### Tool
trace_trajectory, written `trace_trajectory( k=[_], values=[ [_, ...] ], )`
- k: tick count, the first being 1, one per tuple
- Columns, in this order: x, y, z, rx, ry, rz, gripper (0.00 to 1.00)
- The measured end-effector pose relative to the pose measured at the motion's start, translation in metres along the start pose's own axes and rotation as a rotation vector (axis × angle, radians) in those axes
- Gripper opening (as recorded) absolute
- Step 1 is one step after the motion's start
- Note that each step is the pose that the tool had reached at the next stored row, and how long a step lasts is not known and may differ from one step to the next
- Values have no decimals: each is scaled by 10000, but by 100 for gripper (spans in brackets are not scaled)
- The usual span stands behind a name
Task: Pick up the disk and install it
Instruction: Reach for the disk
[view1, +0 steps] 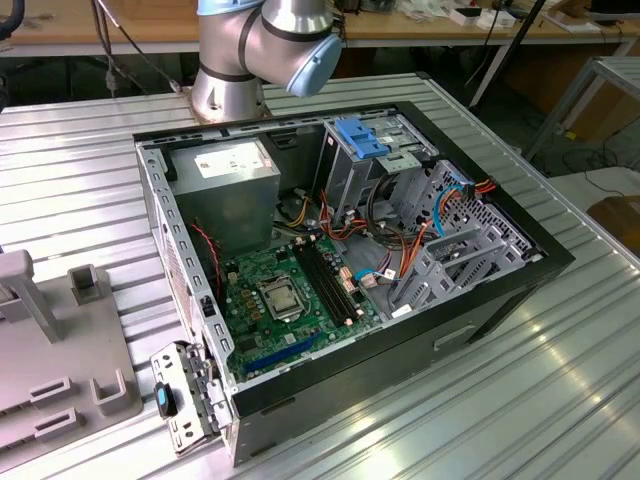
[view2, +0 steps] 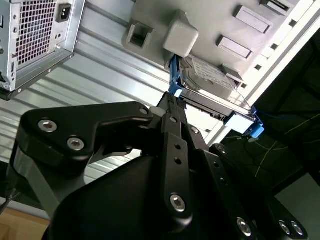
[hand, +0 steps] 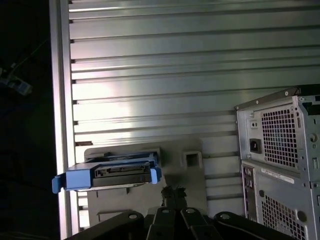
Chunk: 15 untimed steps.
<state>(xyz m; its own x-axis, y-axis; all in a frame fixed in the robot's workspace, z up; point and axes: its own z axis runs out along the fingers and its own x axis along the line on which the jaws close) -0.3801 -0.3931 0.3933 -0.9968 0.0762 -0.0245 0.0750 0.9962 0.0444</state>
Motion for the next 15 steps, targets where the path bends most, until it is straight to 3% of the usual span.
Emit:
trace_trajectory(
  k=[4, 6, 10, 13, 15],
  values=[
    [107, -8, -3, 1, 0, 1, 11],
    [209, -16, -6, 0, 0, 1, 11],
    [335, -25, -9, 0, 0, 0, 11],
    [406, -30, -12, 0, 0, 1, 11],
    [530, -38, -15, 1, 1, 1, 11]
  ],
)
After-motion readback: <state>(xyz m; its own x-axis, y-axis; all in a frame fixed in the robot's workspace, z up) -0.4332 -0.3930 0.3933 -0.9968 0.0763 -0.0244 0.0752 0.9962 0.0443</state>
